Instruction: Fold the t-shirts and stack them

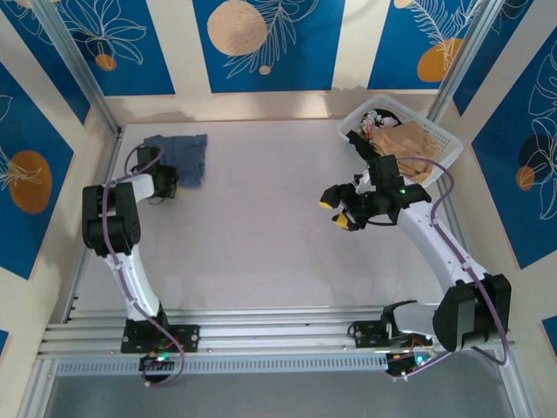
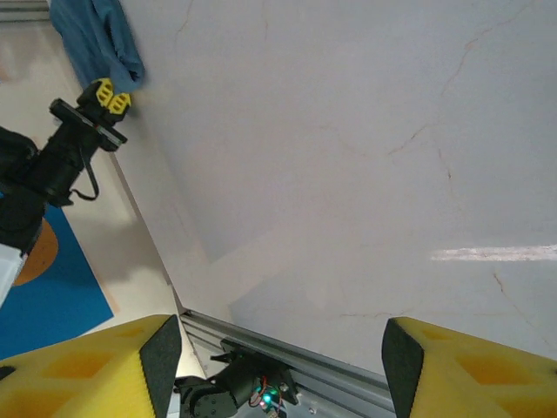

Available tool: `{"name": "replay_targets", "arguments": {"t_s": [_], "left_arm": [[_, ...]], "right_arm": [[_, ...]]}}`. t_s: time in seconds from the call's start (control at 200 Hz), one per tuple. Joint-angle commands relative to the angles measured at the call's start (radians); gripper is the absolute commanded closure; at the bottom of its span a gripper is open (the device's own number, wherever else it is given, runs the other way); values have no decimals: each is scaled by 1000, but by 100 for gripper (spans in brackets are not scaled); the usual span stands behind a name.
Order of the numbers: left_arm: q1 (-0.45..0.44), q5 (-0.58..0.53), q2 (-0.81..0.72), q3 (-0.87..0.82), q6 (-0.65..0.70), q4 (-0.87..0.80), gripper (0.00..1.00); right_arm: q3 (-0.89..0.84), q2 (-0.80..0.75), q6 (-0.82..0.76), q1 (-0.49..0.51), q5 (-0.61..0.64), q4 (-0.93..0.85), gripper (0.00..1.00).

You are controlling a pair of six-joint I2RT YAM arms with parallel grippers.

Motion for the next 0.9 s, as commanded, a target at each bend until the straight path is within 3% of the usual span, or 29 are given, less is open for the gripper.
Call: {"name": "replay_targets", "arguments": {"t_s": [0.0,0.185,0.36,0.435,0.545,0.625,0.745,0.85,0.89], "left_arm": [[27,65,88,118,130,-112,100],[42,60,203,349,164,-230,100],[35,126,213,378,130,-194,99],[33,138,171,335,116,-159,80],[28,141,64,263,133,-131,29],[16,127,-48,202,172,-129,1],[-25,104,-215,153,298,-235,0],[-104,-24,-362,144,462,-426,0],[-133,-62,-428,109,506,-449,0]], "right_arm": [[44,14,-1,15,-16,4,35],[63,33,-3,36,-10,-4,35],[81,31,-8,47,-4,1,34],[79,-2,-10,53,6,52,33],[58,-76,16,49,26,183,32],[40,-117,43,45,48,264,29],[0,-181,57,45,109,376,22],[-26,-224,47,39,169,412,14],[-10,-225,37,29,171,376,6]]}}
